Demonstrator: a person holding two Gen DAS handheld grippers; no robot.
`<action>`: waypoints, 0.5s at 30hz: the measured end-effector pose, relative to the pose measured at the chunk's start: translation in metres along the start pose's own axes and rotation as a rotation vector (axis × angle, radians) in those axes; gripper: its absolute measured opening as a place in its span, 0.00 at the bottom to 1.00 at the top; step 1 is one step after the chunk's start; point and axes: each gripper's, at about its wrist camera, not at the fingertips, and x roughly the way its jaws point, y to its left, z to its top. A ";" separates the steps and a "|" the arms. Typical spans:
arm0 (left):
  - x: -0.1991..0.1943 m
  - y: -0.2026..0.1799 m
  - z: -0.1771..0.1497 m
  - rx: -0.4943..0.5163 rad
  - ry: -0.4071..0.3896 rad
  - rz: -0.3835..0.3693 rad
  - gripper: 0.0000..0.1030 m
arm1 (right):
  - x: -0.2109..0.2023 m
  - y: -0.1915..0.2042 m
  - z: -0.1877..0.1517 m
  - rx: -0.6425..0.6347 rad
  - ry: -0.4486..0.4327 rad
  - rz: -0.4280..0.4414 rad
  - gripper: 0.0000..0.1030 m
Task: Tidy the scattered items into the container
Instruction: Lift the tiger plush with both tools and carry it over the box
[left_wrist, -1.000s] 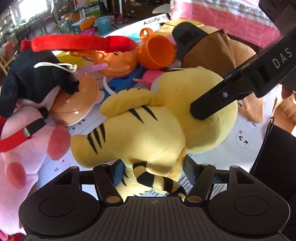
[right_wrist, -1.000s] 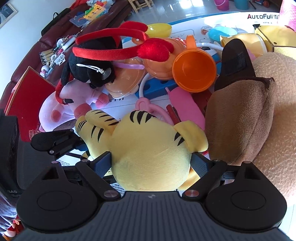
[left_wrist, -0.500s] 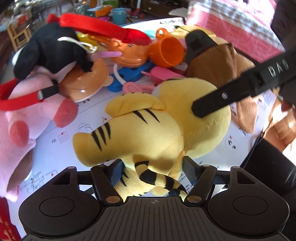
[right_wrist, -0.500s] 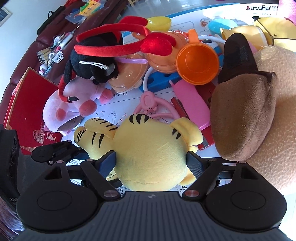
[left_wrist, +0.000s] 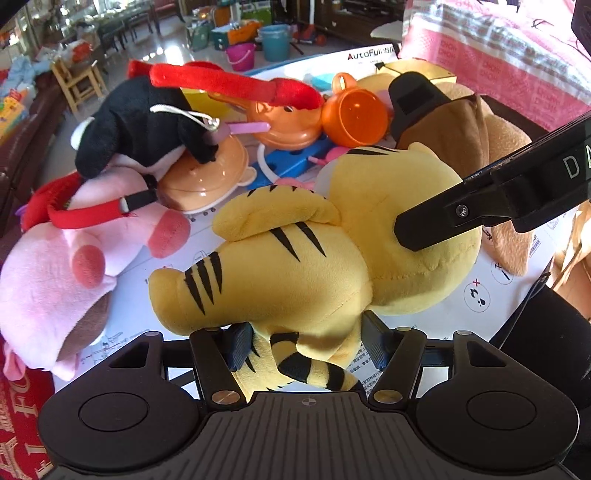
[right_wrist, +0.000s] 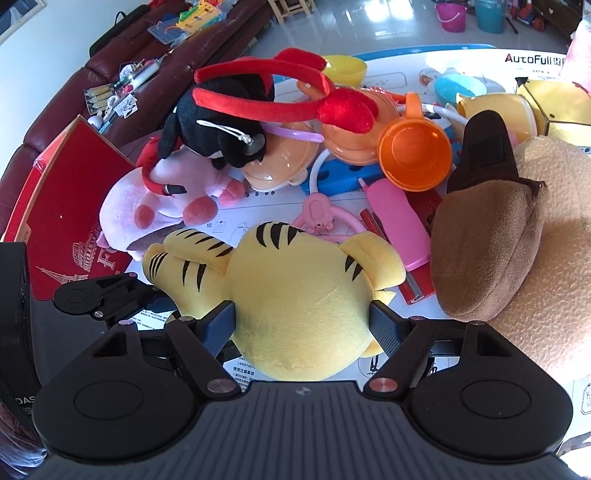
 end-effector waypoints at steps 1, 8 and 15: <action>-0.003 -0.001 0.000 0.000 -0.006 0.005 0.61 | -0.003 0.002 0.000 -0.003 -0.007 -0.002 0.79; -0.032 -0.004 0.002 -0.023 -0.066 0.033 0.61 | -0.025 0.018 0.001 -0.046 -0.062 -0.012 0.79; -0.093 0.012 0.010 -0.079 -0.182 0.116 0.62 | -0.065 0.063 0.019 -0.178 -0.167 0.010 0.78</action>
